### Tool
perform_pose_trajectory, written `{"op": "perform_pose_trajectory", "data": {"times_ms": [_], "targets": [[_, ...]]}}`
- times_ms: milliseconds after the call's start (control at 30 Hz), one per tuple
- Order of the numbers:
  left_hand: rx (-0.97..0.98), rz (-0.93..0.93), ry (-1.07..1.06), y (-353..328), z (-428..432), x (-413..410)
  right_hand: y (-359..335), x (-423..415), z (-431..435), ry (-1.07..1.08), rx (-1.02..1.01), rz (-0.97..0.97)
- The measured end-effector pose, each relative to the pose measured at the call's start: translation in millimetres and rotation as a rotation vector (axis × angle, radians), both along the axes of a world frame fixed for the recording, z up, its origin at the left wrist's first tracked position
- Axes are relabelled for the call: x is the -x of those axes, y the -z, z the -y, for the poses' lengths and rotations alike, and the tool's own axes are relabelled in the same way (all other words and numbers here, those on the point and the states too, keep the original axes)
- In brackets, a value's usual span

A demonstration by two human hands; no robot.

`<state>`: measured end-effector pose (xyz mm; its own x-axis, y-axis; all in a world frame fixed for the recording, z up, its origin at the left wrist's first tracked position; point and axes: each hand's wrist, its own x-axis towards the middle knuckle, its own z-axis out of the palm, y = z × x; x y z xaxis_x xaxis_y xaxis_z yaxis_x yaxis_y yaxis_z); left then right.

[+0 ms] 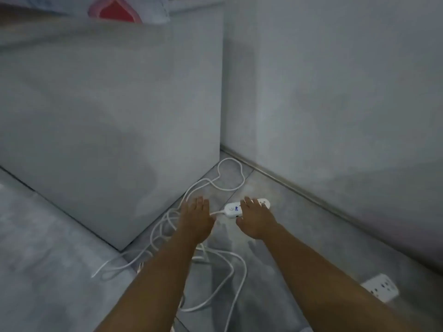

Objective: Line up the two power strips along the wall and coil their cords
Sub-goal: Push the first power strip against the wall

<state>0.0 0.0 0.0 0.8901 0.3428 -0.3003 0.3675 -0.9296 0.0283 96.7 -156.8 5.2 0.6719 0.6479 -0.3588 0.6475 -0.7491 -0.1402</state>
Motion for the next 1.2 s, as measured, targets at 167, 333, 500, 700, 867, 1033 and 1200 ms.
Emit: {"op": "perform_pose_trajectory", "data": {"times_ms": [167, 333, 500, 700, 867, 1033, 1200], "targets": [[0.04, -0.056, 0.013, 19, 12, -5, 18, -1, 10, 0.004, 0.053, 0.006], [0.031, -0.073, 0.032, 50, 13, -25, 58, -20, 19, 0.023, 0.086, -0.013], [0.016, -0.118, 0.056, 80, -1, -49, 94, -49, 20, 0.069, 0.092, -0.023], [0.067, -0.115, 0.059, 113, -5, -85, 124, -93, 13, 0.104, 0.079, 0.04], [0.127, -0.082, 0.09, 136, 9, -109, 143, -115, 16, 0.117, 0.083, 0.043], [0.176, -0.024, 0.064, 155, 21, -121, 156, -127, 24, 0.118, 0.022, 0.021], [0.186, -0.006, -0.01, 160, 18, -125, 163, -126, 34, 0.117, -0.116, 0.075]]}}
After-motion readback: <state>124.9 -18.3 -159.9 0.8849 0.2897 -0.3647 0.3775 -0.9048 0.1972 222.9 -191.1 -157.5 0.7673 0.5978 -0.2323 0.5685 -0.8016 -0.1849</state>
